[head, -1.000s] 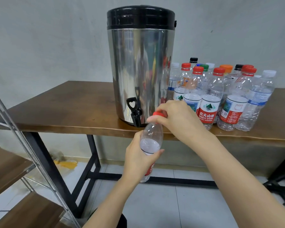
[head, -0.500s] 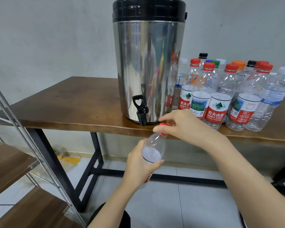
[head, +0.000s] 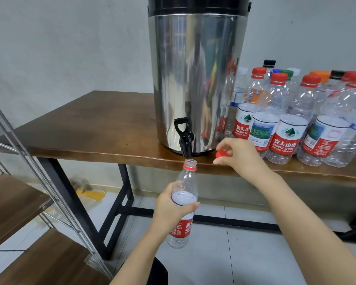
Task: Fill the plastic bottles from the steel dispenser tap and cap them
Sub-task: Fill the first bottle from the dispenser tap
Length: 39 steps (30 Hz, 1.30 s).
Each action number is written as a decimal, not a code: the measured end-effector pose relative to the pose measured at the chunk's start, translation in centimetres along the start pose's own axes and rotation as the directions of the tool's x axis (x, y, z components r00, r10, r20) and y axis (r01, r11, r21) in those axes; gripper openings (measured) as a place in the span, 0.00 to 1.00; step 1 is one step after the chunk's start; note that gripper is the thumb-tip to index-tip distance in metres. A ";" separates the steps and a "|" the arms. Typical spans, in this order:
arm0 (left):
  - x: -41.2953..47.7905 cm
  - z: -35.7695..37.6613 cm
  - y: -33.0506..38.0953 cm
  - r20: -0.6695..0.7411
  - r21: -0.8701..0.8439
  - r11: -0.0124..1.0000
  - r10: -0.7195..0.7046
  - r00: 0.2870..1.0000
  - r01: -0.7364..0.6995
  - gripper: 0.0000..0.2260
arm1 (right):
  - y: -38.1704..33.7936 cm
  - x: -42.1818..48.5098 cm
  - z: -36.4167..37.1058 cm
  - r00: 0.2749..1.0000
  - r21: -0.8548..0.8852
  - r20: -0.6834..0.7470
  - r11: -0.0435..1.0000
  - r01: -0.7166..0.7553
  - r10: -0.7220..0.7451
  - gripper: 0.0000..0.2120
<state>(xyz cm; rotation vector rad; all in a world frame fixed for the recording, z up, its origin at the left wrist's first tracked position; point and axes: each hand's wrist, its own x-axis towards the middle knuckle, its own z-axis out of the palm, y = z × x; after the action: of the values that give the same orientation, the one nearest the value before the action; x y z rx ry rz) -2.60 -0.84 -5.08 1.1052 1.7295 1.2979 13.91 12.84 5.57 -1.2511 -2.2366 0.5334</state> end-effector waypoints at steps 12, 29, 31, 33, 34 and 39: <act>2.2 0.5 -0.3 -0.122 0.042 0.989 0.146 0.982 -0.142 0.34 | 3.4 1.7 4.5 0.981 0.039 -0.133 0.990 -0.134 0.138 0.20; 2.3 0.9 -1.1 -0.186 0.124 0.924 0.379 0.907 -0.360 0.39 | -9.8 2.0 -0.4 0.860 -0.226 -0.128 0.859 0.459 -0.493 0.08; 2.3 0.9 -1.2 -0.178 0.113 0.927 0.372 0.911 -0.356 0.38 | -9.5 2.1 0.0 0.841 -0.225 -0.166 0.850 0.477 -0.516 0.04; 2.4 1.0 -1.3 -0.174 0.099 0.929 0.368 0.913 -0.356 0.38 | -8.8 1.9 0.6 0.798 -0.237 -0.240 0.830 0.504 -0.553 0.06; 2.4 1.0 -1.3 -0.173 0.093 0.929 0.368 0.914 -0.357 0.38 | -8.2 1.5 0.9 0.770 -0.236 -0.283 0.819 0.522 -0.572 0.06; 2.5 1.4 -1.4 -0.175 0.071 0.933 0.359 0.917 -0.352 0.39 | -4.8 -1.1 3.4 0.666 -0.252 -0.407 0.777 0.577 -0.626 0.03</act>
<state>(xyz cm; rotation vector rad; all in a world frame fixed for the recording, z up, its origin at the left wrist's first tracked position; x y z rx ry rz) -2.65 1.82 -6.84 1.4089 1.7454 1.6397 9.12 9.17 5.30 -0.5103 -2.0809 -0.1451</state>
